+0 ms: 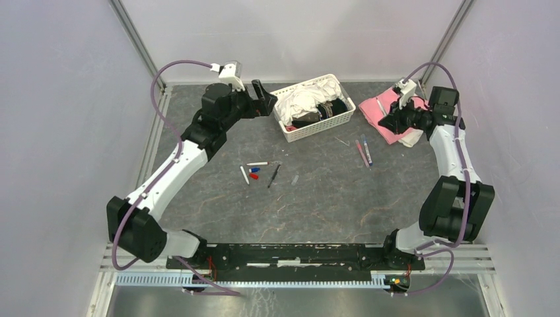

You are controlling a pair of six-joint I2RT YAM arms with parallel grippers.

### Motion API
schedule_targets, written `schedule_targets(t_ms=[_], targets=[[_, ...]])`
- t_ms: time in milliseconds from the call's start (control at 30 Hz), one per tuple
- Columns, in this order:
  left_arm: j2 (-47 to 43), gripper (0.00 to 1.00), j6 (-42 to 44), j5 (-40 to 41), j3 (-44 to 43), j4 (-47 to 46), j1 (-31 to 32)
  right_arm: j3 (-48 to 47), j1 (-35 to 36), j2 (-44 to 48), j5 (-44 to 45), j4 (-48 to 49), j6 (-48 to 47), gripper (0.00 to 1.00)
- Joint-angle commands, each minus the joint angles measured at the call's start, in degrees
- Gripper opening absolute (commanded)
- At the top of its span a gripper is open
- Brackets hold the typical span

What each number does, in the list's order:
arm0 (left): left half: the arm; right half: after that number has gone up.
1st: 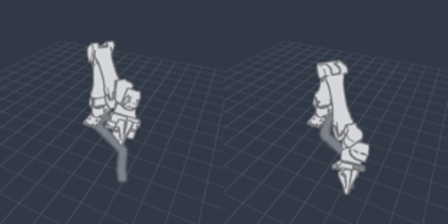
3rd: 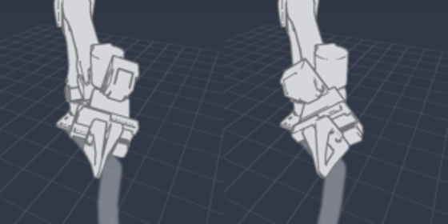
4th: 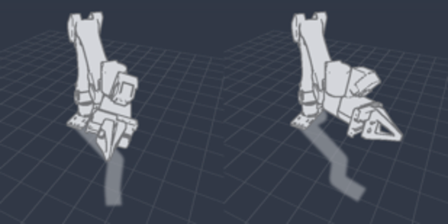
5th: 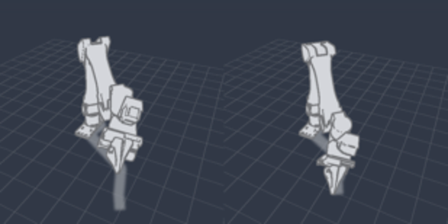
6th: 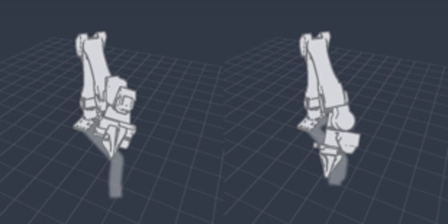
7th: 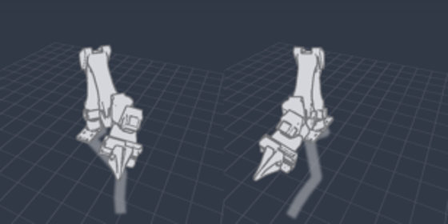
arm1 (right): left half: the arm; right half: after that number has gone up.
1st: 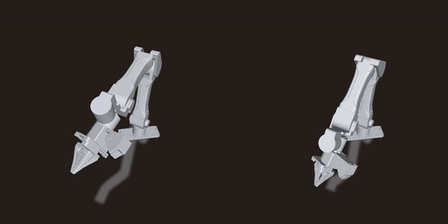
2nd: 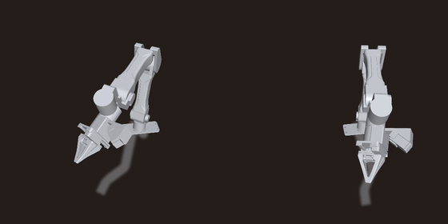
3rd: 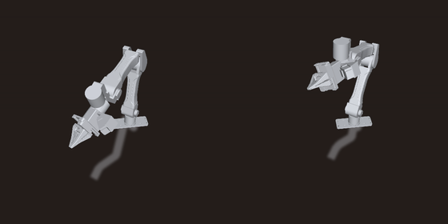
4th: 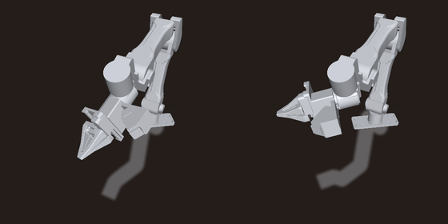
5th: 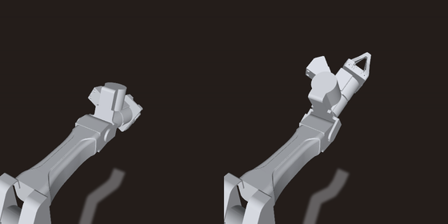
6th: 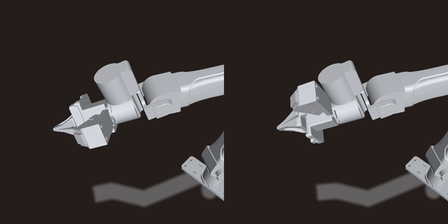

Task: Insert the pens into the pen caps
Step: Place the pen at the center of the board.

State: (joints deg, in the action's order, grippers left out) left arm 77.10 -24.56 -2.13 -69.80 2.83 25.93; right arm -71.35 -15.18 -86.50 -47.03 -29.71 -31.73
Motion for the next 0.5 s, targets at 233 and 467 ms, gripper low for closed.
schedule_targets(t_ms=[233, 467], targets=[[-5.5, 0.98, 0.2, 9.1, 2.1, 11.8, -0.3, -5.3, 7.6, -6.4, -1.0, -6.4, -5.9, 0.01], [-10.0, 0.98, -0.3, 16.6, 6.2, 20.3, -0.5, 4.7, 18.8, -5.7, 9.9, -0.2, -3.0, 0.01]])
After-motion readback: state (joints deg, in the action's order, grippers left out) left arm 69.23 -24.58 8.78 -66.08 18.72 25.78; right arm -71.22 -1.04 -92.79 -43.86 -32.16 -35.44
